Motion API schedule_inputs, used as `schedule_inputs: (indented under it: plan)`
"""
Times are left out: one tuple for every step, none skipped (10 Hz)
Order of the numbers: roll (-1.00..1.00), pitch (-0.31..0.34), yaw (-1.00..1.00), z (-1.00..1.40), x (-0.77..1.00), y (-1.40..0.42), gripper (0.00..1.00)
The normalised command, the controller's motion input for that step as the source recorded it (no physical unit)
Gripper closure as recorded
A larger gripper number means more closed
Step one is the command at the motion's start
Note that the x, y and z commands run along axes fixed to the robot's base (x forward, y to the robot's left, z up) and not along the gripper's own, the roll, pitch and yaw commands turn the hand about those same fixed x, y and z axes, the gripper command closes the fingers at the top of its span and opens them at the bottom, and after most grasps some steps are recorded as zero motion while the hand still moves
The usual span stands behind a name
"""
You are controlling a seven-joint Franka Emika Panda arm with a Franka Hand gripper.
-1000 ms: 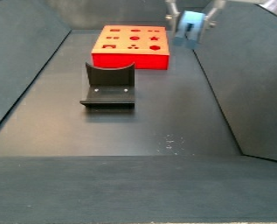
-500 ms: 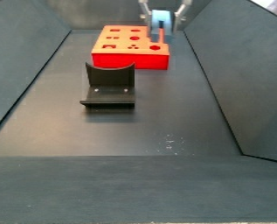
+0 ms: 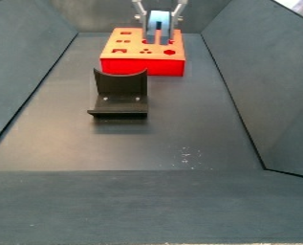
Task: Pick up the double-square object. Move up. Place the double-square object on the fixture. Regrasp the double-square object. Move to above the board. Insert the double-square object.
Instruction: Place the double-square object on the fixture.
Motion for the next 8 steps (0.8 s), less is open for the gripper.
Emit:
schedule_inputs:
  plan:
    - [0.03,0.149,0.03,-0.01,1.00,-0.08,1.00]
    - [-1.00,0.100,0.14,0.16,1.00,0.40,1.00]
    - [-1.00,0.101,0.14,0.18,1.00,0.44,1.00]
    - [-1.00,0.120,0.09,0.09,0.92,0.33,1.00]
    - [-1.00,0.134,0.07,0.03,0.87,0.19,1.00]
    - [-1.00,0.154,0.05,0.02,0.81,0.12,1.00]
    - [-1.00,0.183,0.02,0.01,0.74,0.09,1.00]
    - [-1.00,0.201,0.00,-0.01,0.68,0.08,1.00]
